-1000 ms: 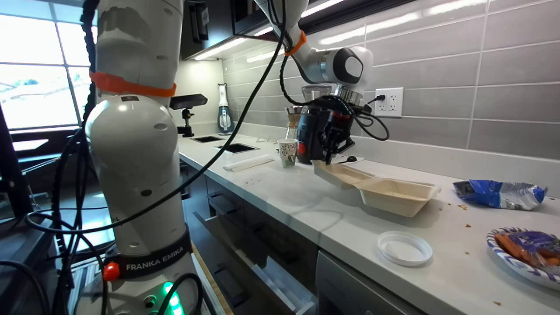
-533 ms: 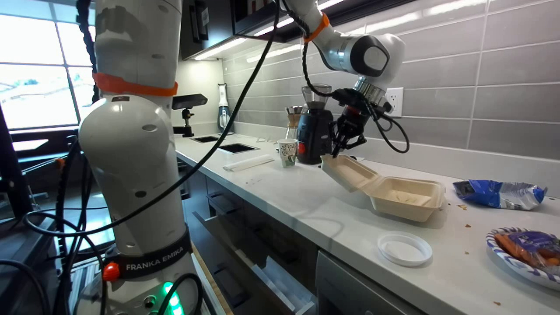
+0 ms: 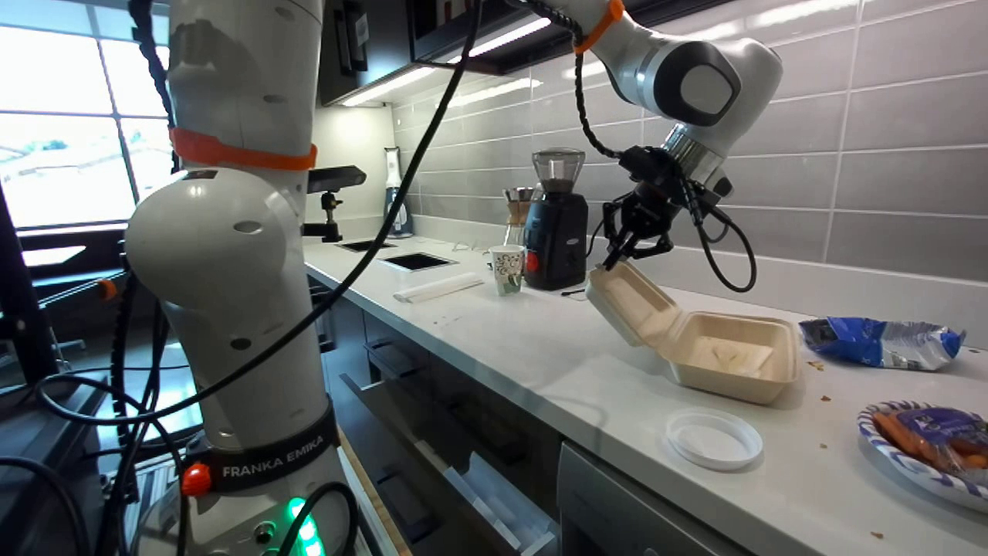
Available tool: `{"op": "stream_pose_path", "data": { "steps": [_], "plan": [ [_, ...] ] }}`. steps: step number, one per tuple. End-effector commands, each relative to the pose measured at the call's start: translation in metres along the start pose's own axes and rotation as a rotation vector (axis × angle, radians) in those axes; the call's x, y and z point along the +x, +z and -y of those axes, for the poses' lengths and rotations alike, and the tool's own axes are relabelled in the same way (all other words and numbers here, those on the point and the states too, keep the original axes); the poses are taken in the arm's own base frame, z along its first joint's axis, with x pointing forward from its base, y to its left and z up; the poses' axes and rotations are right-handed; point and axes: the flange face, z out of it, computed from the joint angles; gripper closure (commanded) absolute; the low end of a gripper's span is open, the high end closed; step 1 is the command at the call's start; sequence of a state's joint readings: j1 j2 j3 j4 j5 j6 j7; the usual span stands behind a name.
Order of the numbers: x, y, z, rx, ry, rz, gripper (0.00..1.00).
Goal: Close the food pack.
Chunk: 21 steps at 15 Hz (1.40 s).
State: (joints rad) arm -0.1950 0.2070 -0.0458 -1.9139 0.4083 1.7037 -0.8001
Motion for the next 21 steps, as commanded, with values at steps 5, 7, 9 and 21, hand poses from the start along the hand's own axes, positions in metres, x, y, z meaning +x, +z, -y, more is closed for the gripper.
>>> {"op": "stream_pose_path", "data": {
  "steps": [5,7,9,21],
  "plan": [
    [0.006,-0.021,-0.006,0.129,-0.045,-0.136,0.99],
    [0.011,-0.017,-0.001,0.181,-0.067,-0.162,0.99],
    [0.016,-0.01,0.005,0.231,-0.094,-0.183,0.99],
    [0.008,-0.045,-0.02,0.218,-0.033,-0.284,0.99]
  ]
}}
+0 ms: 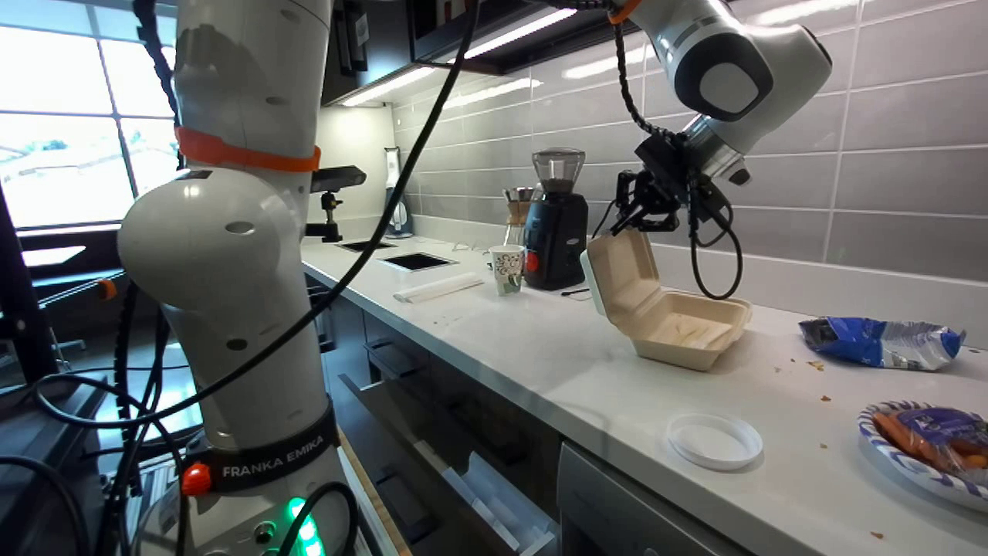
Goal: Close the food pack.
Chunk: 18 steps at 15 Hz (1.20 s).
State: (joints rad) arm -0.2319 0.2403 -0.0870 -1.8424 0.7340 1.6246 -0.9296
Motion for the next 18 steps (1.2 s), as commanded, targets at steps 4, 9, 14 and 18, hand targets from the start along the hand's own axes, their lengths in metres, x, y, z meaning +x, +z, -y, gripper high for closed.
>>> {"op": "stream_pose_path", "data": {
  "steps": [4,9,14,18],
  "plan": [
    [0.009,-0.025,-0.016,-0.086,0.046,-0.032,0.99],
    [0.017,-0.031,-0.018,-0.187,0.092,-0.053,0.99],
    [0.018,-0.041,-0.018,-0.215,0.134,-0.088,0.99],
    [0.02,-0.044,-0.02,-0.258,0.172,-0.106,0.99]
  ]
}}
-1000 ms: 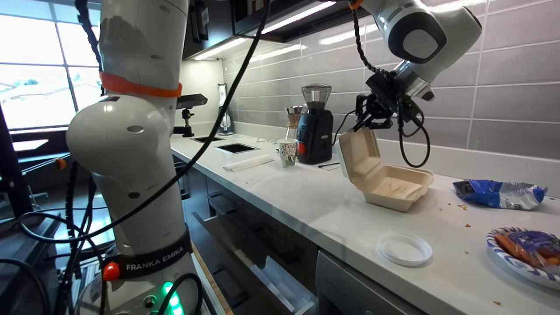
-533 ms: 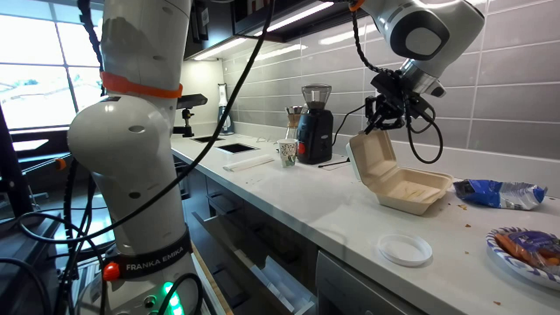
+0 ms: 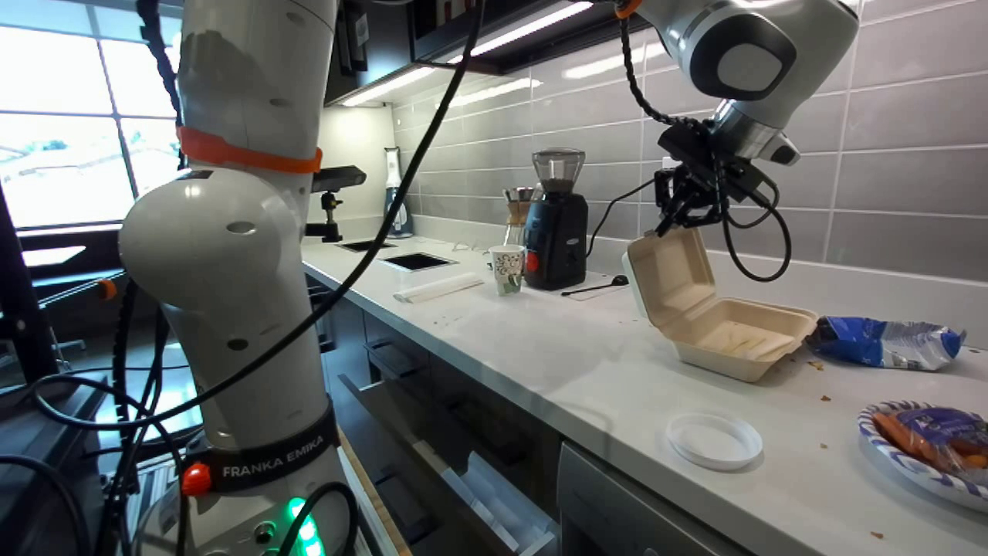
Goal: Close the food pack.
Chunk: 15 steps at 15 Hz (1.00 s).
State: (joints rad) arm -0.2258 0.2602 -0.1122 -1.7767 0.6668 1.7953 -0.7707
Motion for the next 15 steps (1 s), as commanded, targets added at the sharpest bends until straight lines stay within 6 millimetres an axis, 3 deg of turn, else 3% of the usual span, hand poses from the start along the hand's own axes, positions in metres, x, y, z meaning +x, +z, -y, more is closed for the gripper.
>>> {"op": "stream_pose_path", "data": {
  "steps": [1,10,15],
  "plan": [
    [0.005,-0.005,-0.002,-0.078,0.047,-0.016,0.99],
    [0.015,-0.015,0.006,-0.3,0.116,-0.051,0.99],
    [0.003,-0.039,-0.003,-0.295,0.161,-0.095,0.99]
  ]
}}
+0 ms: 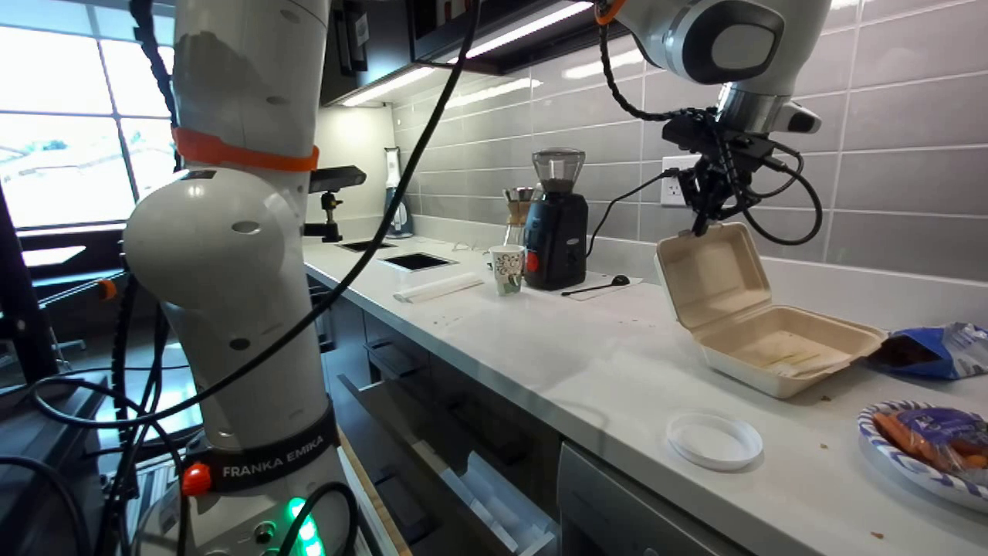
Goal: Close the food pack.
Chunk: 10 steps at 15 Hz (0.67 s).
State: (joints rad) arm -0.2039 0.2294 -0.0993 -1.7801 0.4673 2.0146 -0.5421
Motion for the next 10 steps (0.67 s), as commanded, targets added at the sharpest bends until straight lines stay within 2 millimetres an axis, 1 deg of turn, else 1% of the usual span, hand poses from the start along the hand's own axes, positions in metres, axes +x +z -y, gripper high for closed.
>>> {"op": "stream_pose_path", "data": {
  "steps": [1,4,6,8,10],
  "plan": [
    [-0.013,-0.017,-0.019,-0.021,0.067,-0.026,0.99],
    [-0.02,-0.027,-0.039,-0.05,0.134,-0.044,0.99],
    [-0.023,-0.034,-0.047,-0.066,0.166,-0.055,0.99],
    [-0.025,-0.035,-0.052,-0.06,0.176,-0.055,0.99],
    [-0.023,-0.029,-0.045,-0.009,0.144,-0.031,0.99]
  ]
}}
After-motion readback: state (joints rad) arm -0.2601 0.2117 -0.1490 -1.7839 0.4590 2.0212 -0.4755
